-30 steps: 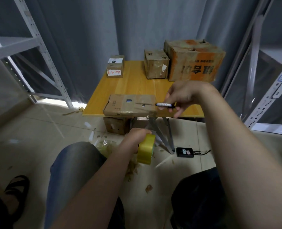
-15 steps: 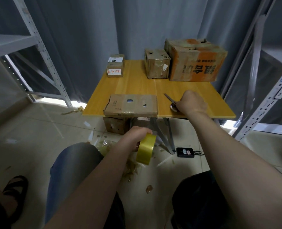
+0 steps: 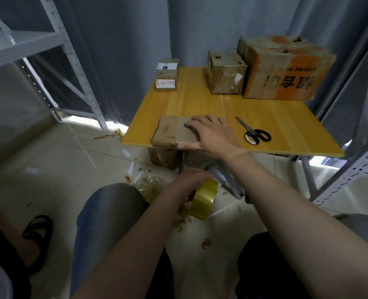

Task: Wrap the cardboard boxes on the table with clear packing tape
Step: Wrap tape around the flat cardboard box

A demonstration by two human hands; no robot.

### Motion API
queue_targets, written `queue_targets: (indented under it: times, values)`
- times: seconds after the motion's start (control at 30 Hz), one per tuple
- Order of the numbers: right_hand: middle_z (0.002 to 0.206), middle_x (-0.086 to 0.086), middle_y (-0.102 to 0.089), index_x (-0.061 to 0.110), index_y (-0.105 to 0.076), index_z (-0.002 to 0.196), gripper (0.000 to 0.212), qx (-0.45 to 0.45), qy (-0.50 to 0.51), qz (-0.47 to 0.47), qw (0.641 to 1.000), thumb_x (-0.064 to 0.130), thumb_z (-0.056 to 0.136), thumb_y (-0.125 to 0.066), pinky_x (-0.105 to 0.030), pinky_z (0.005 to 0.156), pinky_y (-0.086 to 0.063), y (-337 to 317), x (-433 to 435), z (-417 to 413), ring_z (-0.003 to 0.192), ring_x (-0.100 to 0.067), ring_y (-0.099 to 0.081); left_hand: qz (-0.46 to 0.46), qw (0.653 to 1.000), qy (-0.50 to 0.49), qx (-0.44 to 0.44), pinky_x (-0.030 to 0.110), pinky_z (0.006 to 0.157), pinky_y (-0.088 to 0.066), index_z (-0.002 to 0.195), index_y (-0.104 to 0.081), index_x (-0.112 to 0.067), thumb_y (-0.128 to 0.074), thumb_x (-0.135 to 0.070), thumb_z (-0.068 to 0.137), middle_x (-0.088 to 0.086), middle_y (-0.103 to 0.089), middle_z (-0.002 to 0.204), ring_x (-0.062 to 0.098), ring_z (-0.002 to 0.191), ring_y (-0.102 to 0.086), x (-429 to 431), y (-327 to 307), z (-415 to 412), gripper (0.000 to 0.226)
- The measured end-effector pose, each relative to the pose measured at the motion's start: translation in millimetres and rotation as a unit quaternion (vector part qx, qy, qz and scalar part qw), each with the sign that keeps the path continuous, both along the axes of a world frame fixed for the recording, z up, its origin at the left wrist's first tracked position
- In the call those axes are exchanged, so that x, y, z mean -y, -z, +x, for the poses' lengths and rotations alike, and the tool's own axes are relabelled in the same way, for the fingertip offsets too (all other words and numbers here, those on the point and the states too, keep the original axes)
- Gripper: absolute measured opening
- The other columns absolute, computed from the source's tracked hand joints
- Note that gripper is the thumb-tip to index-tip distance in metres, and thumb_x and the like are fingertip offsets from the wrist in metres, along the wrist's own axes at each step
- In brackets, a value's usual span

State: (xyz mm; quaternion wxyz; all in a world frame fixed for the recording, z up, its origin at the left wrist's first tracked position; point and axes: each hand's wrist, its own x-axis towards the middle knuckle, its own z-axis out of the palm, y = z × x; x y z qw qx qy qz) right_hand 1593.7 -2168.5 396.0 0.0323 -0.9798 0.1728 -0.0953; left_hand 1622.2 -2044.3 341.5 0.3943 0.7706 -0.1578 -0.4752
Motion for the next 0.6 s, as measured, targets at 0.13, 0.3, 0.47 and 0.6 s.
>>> queue_targets:
  times: [0.13, 0.3, 0.47, 0.6]
  values:
    - [0.163, 0.000, -0.030, 0.029, -0.034, 0.154, 0.112, -0.062, -0.025, 0.005, 0.998, 0.084, 0.064, -0.073, -0.069, 0.120, -0.015, 0, 4, 0, 0.150, -0.032, -0.023, -0.016, 1.000, -0.004, -0.012, 0.055, 0.099, -0.055, 0.118, -0.071, -0.013, -0.074, -0.043, 0.068, 0.019, -0.071, 0.115, 0.038, 0.106, -0.070, 4, 7, 2, 0.059]
    - [0.168, -0.006, -0.025, 0.025, -0.029, 0.158, 0.103, -0.064, -0.038, -0.044, 0.996, 0.046, 0.075, -0.087, -0.062, 0.120, -0.020, 3, 1, -1, 0.152, -0.043, -0.021, -0.040, 0.999, -0.009, -0.029, 0.056, 0.095, -0.055, 0.109, -0.076, -0.011, -0.078, -0.037, 0.060, 0.021, -0.075, 0.107, 0.039, 0.101, -0.074, 2, 9, -3, 0.055]
    - [0.169, -0.005, -0.028, 0.024, -0.030, 0.162, 0.093, -0.049, -0.070, -0.033, 0.996, 0.037, 0.085, -0.081, -0.051, 0.120, -0.021, -6, 2, -9, 0.150, -0.042, -0.028, -0.050, 0.998, -0.011, -0.033, 0.052, 0.093, -0.057, 0.116, -0.074, -0.013, -0.075, -0.040, 0.064, 0.020, -0.075, 0.109, 0.039, 0.101, -0.074, -2, 12, -4, 0.058]
    - [0.164, -0.004, -0.039, 0.025, -0.035, 0.160, 0.074, -0.018, -0.083, -0.039, 0.996, 0.043, 0.096, -0.068, -0.047, 0.113, -0.037, -15, 2, -19, 0.145, -0.036, -0.041, -0.044, 0.999, 0.004, -0.032, 0.048, 0.092, -0.058, 0.117, -0.074, -0.014, -0.078, -0.043, 0.054, 0.017, -0.074, 0.111, 0.036, 0.100, -0.073, 3, 18, -1, 0.069]
